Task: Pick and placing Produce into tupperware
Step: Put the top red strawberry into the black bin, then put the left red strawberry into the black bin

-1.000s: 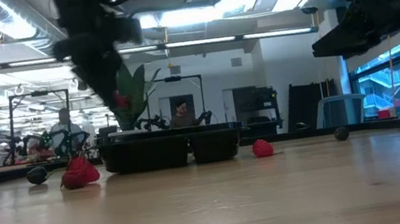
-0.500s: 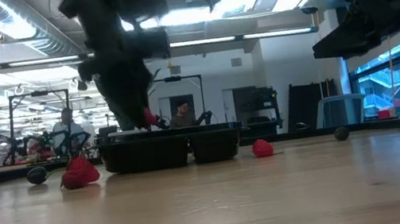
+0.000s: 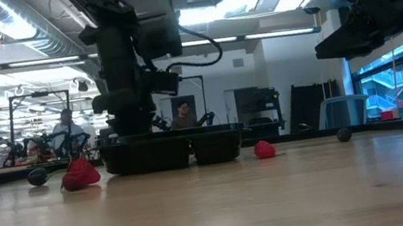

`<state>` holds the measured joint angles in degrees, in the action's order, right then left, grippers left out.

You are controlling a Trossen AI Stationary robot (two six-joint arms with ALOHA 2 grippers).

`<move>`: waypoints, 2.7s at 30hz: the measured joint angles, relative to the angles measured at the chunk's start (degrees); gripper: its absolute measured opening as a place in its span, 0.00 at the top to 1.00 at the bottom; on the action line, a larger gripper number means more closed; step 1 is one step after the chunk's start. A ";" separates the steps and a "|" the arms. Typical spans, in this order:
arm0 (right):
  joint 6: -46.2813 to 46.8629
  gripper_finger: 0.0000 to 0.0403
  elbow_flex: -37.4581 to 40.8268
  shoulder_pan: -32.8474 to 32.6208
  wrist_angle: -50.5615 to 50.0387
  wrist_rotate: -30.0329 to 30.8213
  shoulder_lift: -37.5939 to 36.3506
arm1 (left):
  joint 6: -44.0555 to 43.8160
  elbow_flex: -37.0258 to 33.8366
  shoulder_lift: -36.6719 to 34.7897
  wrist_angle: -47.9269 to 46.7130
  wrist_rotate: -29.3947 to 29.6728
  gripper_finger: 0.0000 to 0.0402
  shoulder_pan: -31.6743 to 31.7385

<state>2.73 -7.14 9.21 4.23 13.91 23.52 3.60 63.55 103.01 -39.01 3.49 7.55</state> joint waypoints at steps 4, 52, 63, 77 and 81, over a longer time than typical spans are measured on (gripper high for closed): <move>-0.03 0.41 0.00 -0.01 -0.05 0.00 0.01 | -0.02 0.02 -0.05 0.61 0.00 0.63 0.00; -0.07 0.41 0.00 -0.02 -0.35 0.00 -0.01 | -7.76 0.06 -11.36 -15.84 3.23 0.42 -1.85; -0.11 0.41 0.00 0.00 -0.27 0.00 -0.02 | -15.13 0.11 -17.54 -13.97 -1.88 0.42 -12.58; 0.30 0.41 0.02 0.00 -0.29 0.00 0.00 | -19.73 0.06 -12.99 -10.36 0.02 0.43 -22.06; 0.34 0.41 0.02 0.00 -0.31 0.00 -0.01 | -21.22 0.06 -12.99 -9.76 5.37 0.43 -24.16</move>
<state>3.07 -7.11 9.21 3.92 13.91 23.51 -17.62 63.61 90.02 -48.77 8.86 -16.61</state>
